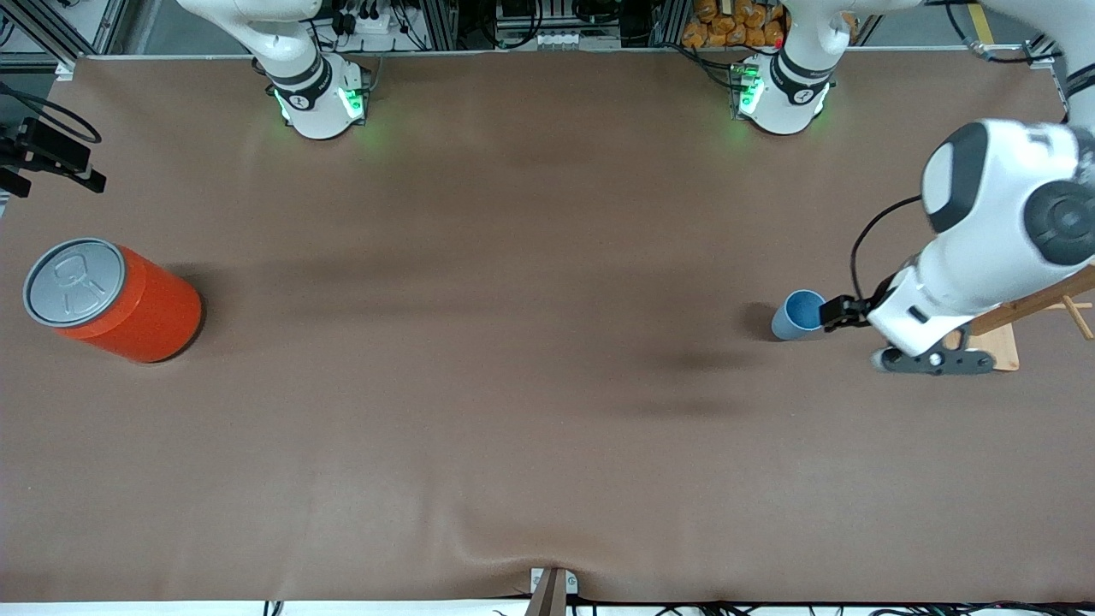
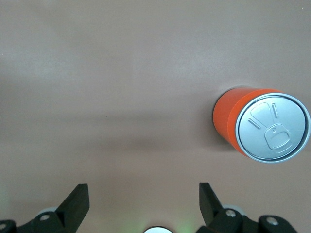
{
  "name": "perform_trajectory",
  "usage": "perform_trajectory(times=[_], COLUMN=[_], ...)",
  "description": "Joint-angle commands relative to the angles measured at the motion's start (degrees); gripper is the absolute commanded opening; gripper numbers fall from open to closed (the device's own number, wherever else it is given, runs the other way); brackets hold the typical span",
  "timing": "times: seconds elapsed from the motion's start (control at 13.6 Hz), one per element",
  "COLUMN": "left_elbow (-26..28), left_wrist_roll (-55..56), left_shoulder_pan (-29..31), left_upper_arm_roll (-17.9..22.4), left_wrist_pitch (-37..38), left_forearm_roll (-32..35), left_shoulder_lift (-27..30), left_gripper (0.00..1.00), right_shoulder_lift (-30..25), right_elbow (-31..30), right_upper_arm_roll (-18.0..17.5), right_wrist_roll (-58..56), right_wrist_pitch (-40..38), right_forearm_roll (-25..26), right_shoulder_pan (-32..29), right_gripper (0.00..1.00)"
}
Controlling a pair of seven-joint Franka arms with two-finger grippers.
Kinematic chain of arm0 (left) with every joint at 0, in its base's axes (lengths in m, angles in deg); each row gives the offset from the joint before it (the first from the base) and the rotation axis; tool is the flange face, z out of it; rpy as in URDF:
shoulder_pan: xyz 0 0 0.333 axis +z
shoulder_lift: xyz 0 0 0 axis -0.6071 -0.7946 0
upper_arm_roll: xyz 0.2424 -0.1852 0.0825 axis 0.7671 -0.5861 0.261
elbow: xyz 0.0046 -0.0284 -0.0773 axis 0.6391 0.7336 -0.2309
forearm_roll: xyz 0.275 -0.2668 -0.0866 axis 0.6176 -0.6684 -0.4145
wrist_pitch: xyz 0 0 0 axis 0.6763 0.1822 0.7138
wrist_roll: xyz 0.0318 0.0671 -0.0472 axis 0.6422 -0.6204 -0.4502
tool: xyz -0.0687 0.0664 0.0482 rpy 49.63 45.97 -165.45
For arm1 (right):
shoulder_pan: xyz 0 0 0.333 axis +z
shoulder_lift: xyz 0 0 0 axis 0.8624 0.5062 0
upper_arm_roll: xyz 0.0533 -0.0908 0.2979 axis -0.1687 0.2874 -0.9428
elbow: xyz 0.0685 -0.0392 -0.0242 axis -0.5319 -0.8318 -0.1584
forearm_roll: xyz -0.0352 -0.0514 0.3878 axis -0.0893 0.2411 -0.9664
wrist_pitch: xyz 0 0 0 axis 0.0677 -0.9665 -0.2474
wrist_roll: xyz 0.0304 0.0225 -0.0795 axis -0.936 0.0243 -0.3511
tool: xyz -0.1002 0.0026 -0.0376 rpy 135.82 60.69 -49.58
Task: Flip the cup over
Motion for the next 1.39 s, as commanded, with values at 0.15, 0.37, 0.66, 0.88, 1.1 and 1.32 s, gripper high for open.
perform_trajectory(times=[0.15, 0.37, 0.66, 0.88, 1.1, 1.32], left_elbow=[2.2, 8.0, 11.1, 4.4, 1.7, 1.6], left_wrist_roll=[-1.7, -2.6, -3.1, -2.1, -2.4, -1.7], left_shoulder_pan=[0.8, 0.9, 0.6, -0.6, -1.1, -1.1], left_upper_arm_roll=[-1.0, -0.3, 0.5, 1.0, 3.1, 3.3], left_wrist_pitch=[10.0, 11.5, 11.3, 10.9, 10.9, 10.8], left_forearm_roll=[-0.3, -1.1, -2.1, -1.6, -1.9, -1.5], left_shoulder_lift=[13.0, 22.6, 26.9, 19.4, 16.8, 15.9], left_gripper=[1.00, 1.00, 1.00, 1.00, 1.00, 1.00], right_shoulder_lift=[-0.4, -0.5, -0.5, -0.5, -0.5, -0.5], right_elbow=[0.3, 0.3, -0.2, -0.2, -0.2, -0.3], right_upper_arm_roll=[-0.8, -0.9, -0.6, -0.6, -0.6, -0.5], right_wrist_roll=[-0.8, -1.0, -1.2, -4.6, -6.7, -6.7], right_wrist_pitch=[-0.6, -1.3, -1.4, -1.4, -1.4, -1.5], right_forearm_roll=[-0.9, -0.2, 0.2, 1.9, 2.1, 2.0], right_shoulder_pan=[-0.9, -1.0, -2.0, -1.9, -2.1, -2.4], right_gripper=[1.00, 1.00, 1.00, 1.00, 1.00, 1.00])
